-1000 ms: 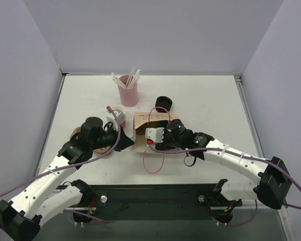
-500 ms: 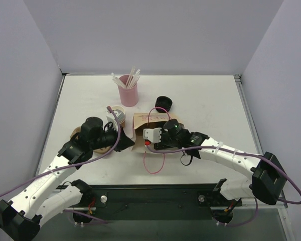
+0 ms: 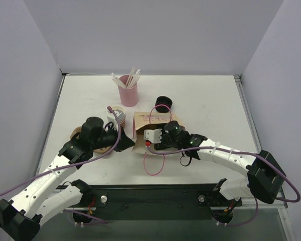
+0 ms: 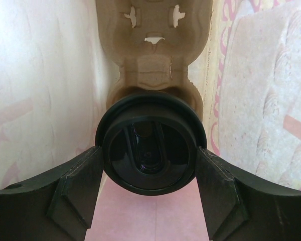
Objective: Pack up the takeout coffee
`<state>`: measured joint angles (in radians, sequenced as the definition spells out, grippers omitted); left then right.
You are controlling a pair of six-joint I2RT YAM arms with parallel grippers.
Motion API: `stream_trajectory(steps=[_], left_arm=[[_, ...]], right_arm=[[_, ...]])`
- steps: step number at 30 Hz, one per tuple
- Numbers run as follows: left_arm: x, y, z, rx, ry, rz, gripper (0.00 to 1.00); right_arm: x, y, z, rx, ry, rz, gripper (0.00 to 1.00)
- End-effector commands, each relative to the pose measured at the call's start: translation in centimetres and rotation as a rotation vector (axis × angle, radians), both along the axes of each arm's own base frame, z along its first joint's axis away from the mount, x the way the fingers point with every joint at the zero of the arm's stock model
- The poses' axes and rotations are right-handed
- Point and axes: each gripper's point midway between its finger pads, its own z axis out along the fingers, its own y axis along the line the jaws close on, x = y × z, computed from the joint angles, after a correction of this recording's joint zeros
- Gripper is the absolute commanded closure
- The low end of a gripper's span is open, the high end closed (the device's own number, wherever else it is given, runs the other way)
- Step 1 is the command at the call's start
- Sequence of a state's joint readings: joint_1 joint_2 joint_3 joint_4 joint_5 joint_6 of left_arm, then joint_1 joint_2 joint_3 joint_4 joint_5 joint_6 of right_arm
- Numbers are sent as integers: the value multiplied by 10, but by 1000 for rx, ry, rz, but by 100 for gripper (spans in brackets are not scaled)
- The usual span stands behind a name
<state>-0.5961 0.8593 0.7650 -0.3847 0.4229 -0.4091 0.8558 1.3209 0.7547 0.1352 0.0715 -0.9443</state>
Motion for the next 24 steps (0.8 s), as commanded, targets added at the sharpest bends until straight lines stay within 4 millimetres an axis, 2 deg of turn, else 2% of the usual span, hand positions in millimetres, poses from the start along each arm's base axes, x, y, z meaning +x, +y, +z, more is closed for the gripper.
stream_trajectory(steps=[1, 6, 11, 18, 24], left_arm=[[-1, -6, 8, -33, -14, -24, 100], [-1, -6, 7, -26, -6, -22, 100], [1, -7, 8, -27, -7, -22, 100], [2, -8, 8, -30, -4, -18, 100], [3, -11, 11, -39, 0, -22, 100]], right_arm=[[7, -3, -10, 15, -4, -26, 68], [17, -5, -12, 22, -13, -54, 67], [16, -10, -20, 22, 9, -71, 66], [18, -9, -20, 27, 9, -71, 56], [23, -7, -23, 31, 11, -75, 57]])
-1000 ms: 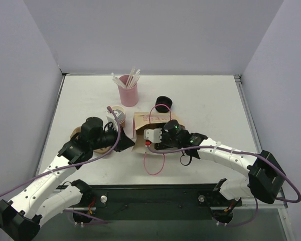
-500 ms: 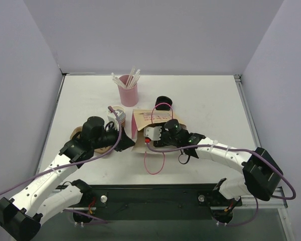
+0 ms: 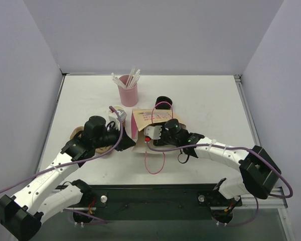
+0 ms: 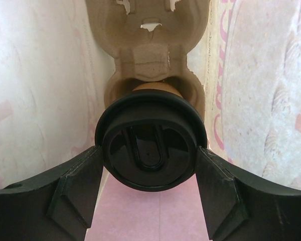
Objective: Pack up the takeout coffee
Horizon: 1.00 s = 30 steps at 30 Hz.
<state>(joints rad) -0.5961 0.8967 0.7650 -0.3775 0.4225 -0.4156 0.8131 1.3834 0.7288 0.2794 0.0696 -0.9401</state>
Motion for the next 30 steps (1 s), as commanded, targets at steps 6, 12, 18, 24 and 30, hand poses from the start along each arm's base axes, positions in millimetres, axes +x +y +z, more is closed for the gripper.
stream_trajectory(steps=[6, 12, 18, 24, 30], left_arm=[[1, -10, 21, -56, -26, -22, 100], [9, -7, 23, -43, -14, 26, 100], [18, -4, 25, -11, 0, 83, 100], [21, -3, 26, -2, 4, 96, 100], [22, -5, 30, -1, 1, 88, 100]], right_arm=[[5, -7, -17, -11, 50, -45, 54], [7, 4, 8, 39, 55, -39, 34], [0, 5, 30, 57, 74, -37, 23], [-12, -3, 33, 63, 102, -60, 17], [-16, -5, 41, 83, 99, -60, 14]])
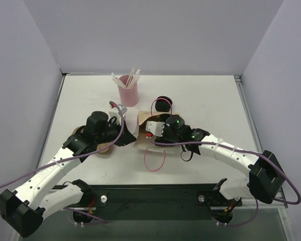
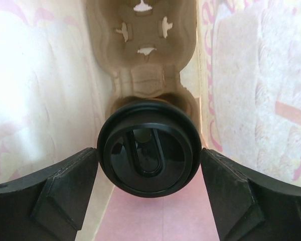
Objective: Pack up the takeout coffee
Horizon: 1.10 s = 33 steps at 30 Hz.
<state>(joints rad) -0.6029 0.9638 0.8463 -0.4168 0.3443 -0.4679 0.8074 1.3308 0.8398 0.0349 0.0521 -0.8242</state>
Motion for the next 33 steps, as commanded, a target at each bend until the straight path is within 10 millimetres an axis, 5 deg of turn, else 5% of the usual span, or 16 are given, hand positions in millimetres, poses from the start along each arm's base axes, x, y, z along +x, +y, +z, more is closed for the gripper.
stream_trajectory(steps=[1, 12, 33], left_arm=[[5, -4, 22, -22, -37, 2, 100], [7, -8, 29, -16, -41, -10, 100], [12, -17, 51, 16, -25, -49, 100]], right_arm=[[-6, 0, 21, 40, -3, -1, 13], [-22, 8, 39, 59, 53, 60, 0], [-39, 8, 64, 113, 124, 54, 5]])
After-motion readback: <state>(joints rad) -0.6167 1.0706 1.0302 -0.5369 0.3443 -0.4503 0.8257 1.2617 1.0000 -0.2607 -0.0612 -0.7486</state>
